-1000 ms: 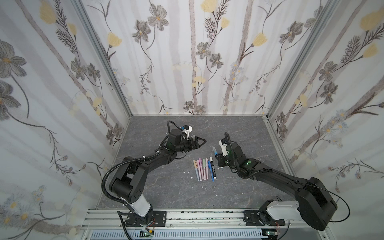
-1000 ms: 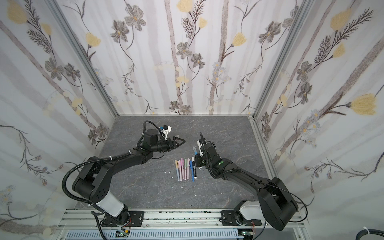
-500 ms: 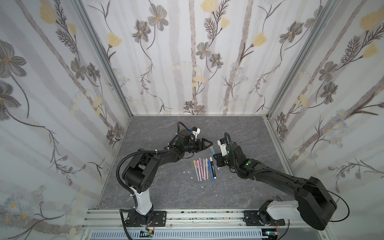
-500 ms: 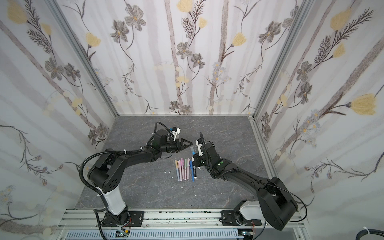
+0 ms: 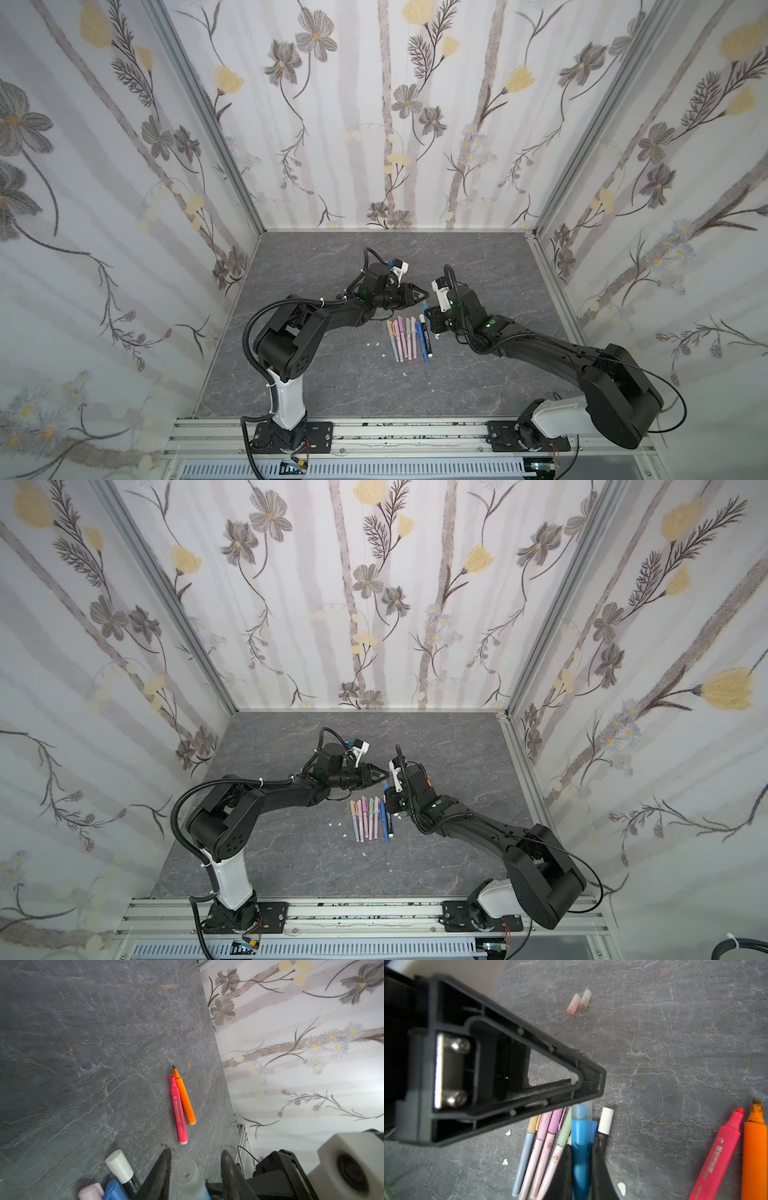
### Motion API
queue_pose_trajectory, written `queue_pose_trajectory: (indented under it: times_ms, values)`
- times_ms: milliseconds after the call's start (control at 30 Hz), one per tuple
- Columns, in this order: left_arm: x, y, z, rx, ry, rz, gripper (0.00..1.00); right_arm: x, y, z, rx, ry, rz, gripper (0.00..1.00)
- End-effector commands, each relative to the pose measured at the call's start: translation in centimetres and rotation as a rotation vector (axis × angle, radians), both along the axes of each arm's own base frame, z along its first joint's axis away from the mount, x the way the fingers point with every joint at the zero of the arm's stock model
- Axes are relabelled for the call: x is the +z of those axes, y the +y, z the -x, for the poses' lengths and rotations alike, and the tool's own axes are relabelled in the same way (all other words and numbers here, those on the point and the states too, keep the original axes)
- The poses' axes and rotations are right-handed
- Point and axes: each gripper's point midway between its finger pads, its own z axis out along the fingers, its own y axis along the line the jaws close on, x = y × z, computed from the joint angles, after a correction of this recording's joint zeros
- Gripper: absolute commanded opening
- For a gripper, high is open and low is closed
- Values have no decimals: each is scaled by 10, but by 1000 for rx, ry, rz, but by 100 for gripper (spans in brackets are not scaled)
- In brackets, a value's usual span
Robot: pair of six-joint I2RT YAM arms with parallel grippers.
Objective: Open the pen caps
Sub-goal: 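Lift the blue marker with the right gripper while the left gripper approaches its cap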
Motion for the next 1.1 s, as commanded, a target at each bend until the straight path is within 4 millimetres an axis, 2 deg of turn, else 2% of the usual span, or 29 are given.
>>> queue_pose_trajectory:
  times_ms: [0,267,400,633,833,1067]
  values:
    - [14,-5,-3,-8,-33,46,36,10,5,-6,0,-32,-33,2]
    - [14,-5,-1,-15,-26,54,28,10,6,-8,-3,-40,-30,2]
    - [14,-5,-1,-13,-24,56,28,9,5,-10,-12,-43,-28,2]
    - [14,-4,-1,-8,-20,57,38,12,5,-13,-22,-57,-36,2]
    - [12,-5,-1,-10,-13,58,39,17,3,-16,-33,-71,-46,2]
    - [13,-6,0,-19,-9,68,27,14,2,-18,-40,-65,-44,2]
